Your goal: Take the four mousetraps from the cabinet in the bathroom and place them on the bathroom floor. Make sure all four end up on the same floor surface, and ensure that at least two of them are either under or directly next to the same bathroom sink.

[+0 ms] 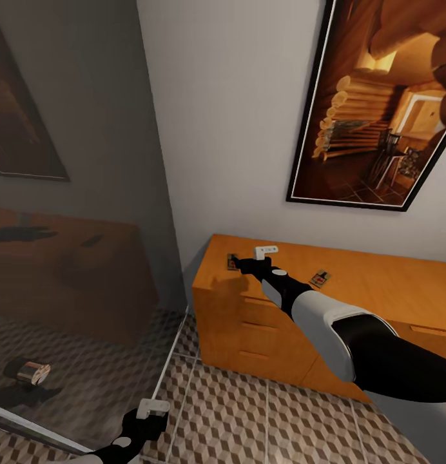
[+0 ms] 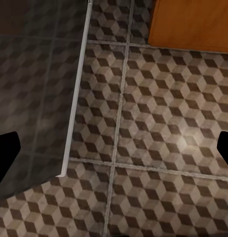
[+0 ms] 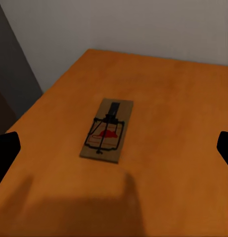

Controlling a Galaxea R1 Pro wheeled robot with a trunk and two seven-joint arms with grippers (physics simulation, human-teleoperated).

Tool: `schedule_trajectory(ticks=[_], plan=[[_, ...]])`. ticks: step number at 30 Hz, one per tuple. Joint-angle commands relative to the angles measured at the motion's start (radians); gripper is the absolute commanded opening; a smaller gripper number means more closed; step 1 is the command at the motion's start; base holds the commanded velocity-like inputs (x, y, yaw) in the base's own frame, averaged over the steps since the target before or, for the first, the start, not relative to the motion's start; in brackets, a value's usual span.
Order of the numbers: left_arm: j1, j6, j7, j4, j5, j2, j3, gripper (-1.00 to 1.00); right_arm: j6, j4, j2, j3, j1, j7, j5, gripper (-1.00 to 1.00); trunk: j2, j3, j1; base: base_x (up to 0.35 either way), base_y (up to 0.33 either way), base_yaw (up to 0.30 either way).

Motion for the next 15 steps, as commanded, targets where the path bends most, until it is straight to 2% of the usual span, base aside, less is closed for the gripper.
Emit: schedule_trajectory(ticks=[1,15], plan=[[-0.002,-0.007,0.001,0.005,0.009,-0.001,-0.009,1.0,-0.004,0.002,0.0,0.008,-0.001,0.003,-0.011,1.0,-0.002,-0.002,0.001,0.062,0.0,0.0],[-0.002,-0.007,0.001,0.005,0.009,-0.001,-0.009,1.0,-0.003,0.002,0.0,0.008,0.007,0.002,-0.01,1.0,-0.002,-0.002,0.001,0.072,0.0,0.0]])
